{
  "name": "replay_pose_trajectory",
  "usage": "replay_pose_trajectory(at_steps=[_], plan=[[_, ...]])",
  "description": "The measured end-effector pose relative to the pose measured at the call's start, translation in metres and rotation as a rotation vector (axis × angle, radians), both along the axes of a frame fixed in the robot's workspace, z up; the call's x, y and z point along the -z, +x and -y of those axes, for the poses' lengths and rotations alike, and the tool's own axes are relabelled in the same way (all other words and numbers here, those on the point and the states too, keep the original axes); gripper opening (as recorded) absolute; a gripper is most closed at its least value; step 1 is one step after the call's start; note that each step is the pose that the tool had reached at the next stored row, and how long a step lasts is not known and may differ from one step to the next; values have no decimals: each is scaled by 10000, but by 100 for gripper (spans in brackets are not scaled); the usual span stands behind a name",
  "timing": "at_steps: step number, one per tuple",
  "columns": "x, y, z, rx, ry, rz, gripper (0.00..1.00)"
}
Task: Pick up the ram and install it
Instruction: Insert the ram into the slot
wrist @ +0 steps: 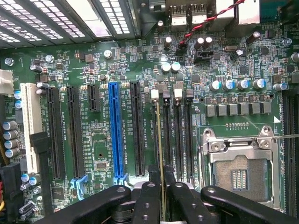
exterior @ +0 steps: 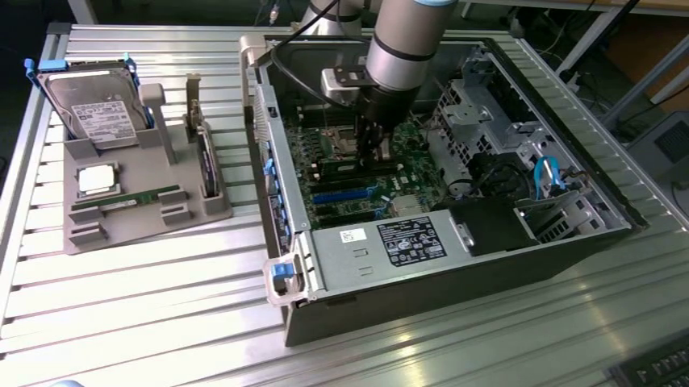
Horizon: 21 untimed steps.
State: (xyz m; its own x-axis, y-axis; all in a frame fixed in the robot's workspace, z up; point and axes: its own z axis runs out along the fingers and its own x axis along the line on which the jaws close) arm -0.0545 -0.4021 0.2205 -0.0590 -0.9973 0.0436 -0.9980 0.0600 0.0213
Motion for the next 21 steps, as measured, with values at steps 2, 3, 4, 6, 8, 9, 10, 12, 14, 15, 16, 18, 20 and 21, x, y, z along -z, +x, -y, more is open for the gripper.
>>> replay_pose_trajectory(at_steps=[2, 3, 4, 6, 8, 9, 10, 12, 14, 15, 16, 18, 20, 21], plan=[[4, -1, -1, 0, -2, -2, 14], [6, -2, -2, 0, -3, -3, 14], [7, -2, -2, 0, -3, -3, 14], [10, -3, -3, -1, -1, -3, 14], [10, -4, -3, 1, -1, -21, 14], [10, -4, -3, 1, 0, -36, 14], [10, -4, -3, 0, -1, -47, 14], [10, -3, -3, 1, -1, -63, 14], [10, -3, -2, 1, -2, -76, 14], [10, -3, -2, 2, -2, -81, 14], [10, -3, -2, 3, -3, -89, 14], [11, -3, -1, 6, -4, -100, 14], [10, -3, 0, 7, -5, -106, 14], [10, -3, 0, 7, -6, -108, 14]])
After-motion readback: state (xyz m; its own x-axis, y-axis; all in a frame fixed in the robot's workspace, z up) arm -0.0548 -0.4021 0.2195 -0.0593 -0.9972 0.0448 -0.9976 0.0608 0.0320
